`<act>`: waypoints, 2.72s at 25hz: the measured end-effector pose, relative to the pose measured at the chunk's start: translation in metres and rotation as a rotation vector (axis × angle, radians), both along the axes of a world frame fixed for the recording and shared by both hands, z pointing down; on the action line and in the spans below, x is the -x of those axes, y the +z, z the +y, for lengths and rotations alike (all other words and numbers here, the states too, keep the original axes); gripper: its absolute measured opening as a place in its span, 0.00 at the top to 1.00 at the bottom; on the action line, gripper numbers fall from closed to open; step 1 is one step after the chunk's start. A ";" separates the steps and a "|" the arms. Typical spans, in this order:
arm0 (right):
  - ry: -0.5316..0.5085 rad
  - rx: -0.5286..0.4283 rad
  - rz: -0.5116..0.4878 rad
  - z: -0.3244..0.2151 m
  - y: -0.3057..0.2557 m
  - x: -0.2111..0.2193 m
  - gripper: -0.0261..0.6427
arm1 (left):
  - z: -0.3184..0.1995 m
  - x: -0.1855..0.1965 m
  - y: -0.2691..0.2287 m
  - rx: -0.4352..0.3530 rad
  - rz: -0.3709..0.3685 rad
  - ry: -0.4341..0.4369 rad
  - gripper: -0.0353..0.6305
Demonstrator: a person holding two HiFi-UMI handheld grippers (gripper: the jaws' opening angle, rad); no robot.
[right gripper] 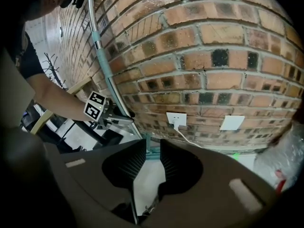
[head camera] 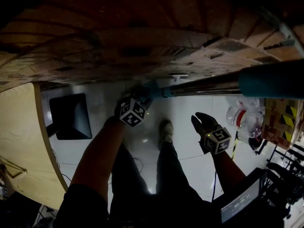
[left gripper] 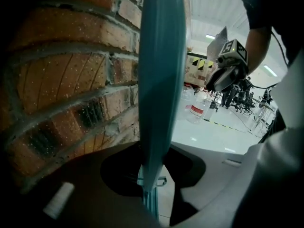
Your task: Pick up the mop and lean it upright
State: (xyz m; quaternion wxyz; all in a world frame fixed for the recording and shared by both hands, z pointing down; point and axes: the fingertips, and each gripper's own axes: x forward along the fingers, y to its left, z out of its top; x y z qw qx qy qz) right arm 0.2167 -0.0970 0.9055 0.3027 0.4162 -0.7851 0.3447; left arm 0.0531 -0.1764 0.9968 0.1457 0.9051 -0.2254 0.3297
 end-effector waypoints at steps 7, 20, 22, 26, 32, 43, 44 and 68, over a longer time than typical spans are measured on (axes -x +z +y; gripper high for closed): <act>-0.041 0.001 -0.024 -0.039 0.028 0.036 0.81 | 0.001 -0.001 0.011 0.003 -0.021 0.018 0.76; -0.094 0.058 -0.002 -0.037 0.060 0.053 0.81 | 0.010 0.003 0.042 0.005 -0.089 0.085 0.76; -0.098 0.061 -0.007 -0.035 0.059 0.054 0.81 | 0.008 0.004 0.045 0.011 -0.095 0.074 0.76; -0.109 0.052 -0.011 -0.035 0.053 0.057 0.81 | 0.000 0.008 0.047 0.021 -0.109 0.035 0.76; -0.114 0.048 -0.017 -0.035 0.052 0.061 0.81 | -0.012 0.019 0.049 0.038 -0.140 -0.024 0.76; -0.127 0.044 -0.032 -0.031 0.046 0.074 0.81 | -0.022 0.033 0.054 0.113 -0.163 -0.138 0.75; -0.125 0.048 -0.029 -0.029 0.047 0.073 0.81 | -0.022 0.034 0.054 0.121 -0.163 -0.144 0.73; -0.119 -0.035 -0.038 -0.044 -0.015 0.080 0.81 | 0.000 0.094 -0.020 0.141 -0.034 -0.360 0.57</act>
